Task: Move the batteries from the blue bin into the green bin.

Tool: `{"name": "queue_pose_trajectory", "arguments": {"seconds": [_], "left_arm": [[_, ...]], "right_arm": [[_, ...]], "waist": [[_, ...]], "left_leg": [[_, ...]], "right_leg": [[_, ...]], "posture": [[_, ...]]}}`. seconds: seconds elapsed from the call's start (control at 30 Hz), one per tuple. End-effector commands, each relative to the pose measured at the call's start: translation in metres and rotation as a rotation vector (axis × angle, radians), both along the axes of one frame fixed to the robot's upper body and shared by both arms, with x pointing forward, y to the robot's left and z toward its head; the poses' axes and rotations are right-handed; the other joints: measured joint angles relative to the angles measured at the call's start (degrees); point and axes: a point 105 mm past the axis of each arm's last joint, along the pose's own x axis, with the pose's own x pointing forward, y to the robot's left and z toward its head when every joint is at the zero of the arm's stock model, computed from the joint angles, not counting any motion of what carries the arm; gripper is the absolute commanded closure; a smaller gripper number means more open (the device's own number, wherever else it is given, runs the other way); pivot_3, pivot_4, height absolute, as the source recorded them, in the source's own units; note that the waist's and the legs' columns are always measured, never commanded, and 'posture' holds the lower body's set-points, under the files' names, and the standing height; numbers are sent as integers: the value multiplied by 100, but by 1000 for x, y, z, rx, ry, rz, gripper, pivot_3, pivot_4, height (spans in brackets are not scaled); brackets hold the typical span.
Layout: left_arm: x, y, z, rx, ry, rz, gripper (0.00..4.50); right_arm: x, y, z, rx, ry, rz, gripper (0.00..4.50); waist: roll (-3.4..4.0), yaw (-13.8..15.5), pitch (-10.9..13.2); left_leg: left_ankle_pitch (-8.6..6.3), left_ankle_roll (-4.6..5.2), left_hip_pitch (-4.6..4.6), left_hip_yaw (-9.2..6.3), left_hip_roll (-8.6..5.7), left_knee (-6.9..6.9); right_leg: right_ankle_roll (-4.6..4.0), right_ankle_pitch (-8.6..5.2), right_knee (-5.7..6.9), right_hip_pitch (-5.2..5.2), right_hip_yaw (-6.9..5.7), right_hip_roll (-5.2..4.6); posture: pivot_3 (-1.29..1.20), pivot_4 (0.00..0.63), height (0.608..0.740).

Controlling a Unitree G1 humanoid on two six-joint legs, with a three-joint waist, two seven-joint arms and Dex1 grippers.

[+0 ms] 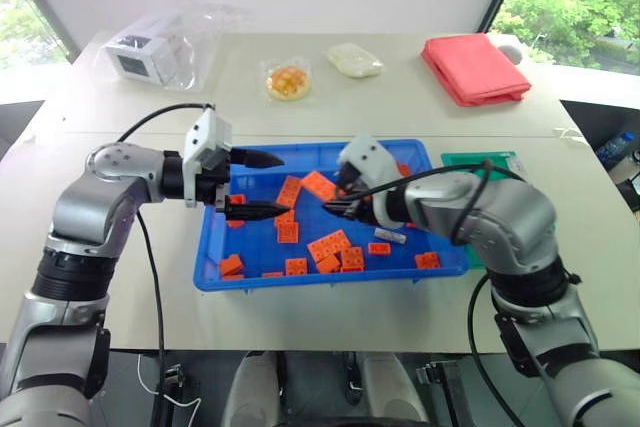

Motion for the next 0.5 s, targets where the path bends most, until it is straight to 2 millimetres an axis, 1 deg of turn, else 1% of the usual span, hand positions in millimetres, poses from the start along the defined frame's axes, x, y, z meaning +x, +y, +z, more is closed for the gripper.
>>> {"name": "queue_pose_trajectory", "arguments": {"seconds": [0.03,0.07,0.1,0.17,0.23,0.37,0.47,0.5], "left_arm": [[-2,-2,17,-21,-67,-11,0],[-2,-3,17,-21,-69,-11,0],[-3,-3,18,-21,-71,-12,0],[-4,-2,20,-23,-73,-11,0],[-6,-1,20,-23,-72,-6,0],[-7,1,17,-21,-67,7,0],[-8,3,16,-21,-64,13,0],[-8,2,16,-22,-63,14,0]], "right_arm": [[7,27,1,-20,-62,109,2249],[8,29,2,-47,-92,140,1888],[8,29,4,-68,-117,168,1381],[5,19,11,-104,-141,216,402],[2,-2,13,-155,-146,238,402],[-6,-47,11,-253,-134,235,402],[-11,-69,6,-286,-105,209,402],[-12,-77,2,-293,-90,193,638]], "waist": [[0,0,0],[0,2,0],[0,21,0],[0,48,1],[-1,65,0],[-2,45,0],[-2,9,0],[-2,4,0]], "left_leg": [[0,0,-1,0,0,0],[0,0,0,1,0,0],[0,0,-3,0,0,0],[0,0,-7,0,-1,0],[0,0,-11,0,-6,1],[-1,2,-10,4,-16,3],[-2,3,-4,3,-8,1],[-2,3,-2,3,-3,0]], "right_leg": [[0,0,0,-1,0,0],[0,0,0,-1,0,0],[0,0,0,-4,0,0],[0,0,0,-3,-3,-4],[1,0,-2,-3,-4,-12],[1,0,-8,3,-4,-26],[1,0,-4,1,-4,-15],[1,0,-3,0,-3,-7]], "posture": [[0,150,734],[0,150,734],[0,150,734],[0,150,734],[0,150,734],[0,150,734],[0,150,734],[0,150,734]]}}
